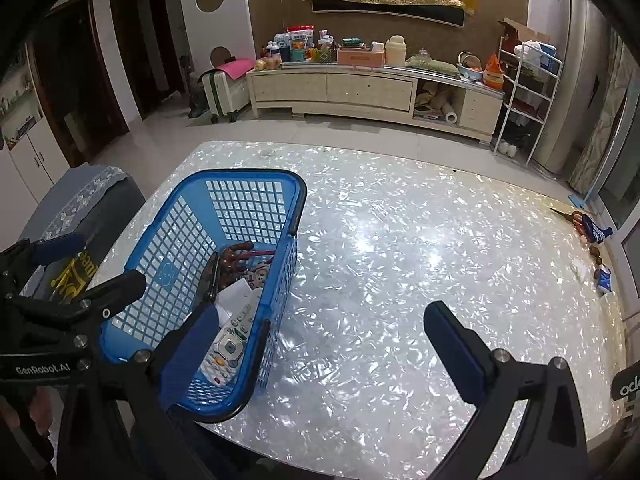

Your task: Organize rigid objects

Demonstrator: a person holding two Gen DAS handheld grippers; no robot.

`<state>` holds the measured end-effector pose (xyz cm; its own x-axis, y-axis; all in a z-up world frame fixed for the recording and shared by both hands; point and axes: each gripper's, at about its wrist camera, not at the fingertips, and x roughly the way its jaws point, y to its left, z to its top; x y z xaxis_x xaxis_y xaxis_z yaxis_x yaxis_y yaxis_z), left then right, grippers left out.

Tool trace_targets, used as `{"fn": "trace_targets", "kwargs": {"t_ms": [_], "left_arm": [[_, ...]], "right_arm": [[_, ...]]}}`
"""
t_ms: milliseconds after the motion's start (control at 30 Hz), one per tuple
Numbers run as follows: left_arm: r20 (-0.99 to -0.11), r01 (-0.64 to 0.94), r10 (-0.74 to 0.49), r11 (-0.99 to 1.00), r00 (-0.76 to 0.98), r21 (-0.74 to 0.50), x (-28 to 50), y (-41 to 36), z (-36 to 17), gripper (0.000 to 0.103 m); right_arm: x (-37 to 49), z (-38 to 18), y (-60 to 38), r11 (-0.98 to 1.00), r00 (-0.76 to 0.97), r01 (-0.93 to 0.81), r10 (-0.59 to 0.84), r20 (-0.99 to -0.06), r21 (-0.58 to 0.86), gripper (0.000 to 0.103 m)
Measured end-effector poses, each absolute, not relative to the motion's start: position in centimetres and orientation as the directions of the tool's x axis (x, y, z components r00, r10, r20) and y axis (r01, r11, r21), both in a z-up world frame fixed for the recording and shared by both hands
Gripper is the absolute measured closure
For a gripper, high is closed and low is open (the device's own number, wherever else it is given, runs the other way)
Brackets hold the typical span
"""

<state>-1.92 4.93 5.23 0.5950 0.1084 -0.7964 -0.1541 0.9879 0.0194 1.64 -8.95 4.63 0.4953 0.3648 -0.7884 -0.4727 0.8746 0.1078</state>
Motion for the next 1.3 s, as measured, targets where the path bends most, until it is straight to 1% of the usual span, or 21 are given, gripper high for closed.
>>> {"fn": "trace_targets", "kwargs": {"t_ms": [500, 1100, 1300], "left_arm": [[-0.785, -0.135, 0.100, 0.991, 0.611, 0.021, -2.9, 4.1, 6.3, 0.000], [-0.784, -0.132, 0.116, 0.990, 0.610, 0.044, -3.0, 3.8, 6.0, 0.001], [-0.782, -0.131, 0.107, 0.991, 0.615, 0.033, -3.1, 3.9, 6.1, 0.001]], "right_arm": [[1.0, 4.9, -10.0, 0.879, 0.504, -0.463, 0.367, -0.782, 0.114, 0.000], [0.6, 4.7, -9.9, 0.866, 0.488, -0.482, 0.390, -0.781, 0.131, 0.000], [0.8, 5.0, -10.2, 0.871, 0.494, -0.472, 0.391, -0.776, 0.138, 0.000]]}}
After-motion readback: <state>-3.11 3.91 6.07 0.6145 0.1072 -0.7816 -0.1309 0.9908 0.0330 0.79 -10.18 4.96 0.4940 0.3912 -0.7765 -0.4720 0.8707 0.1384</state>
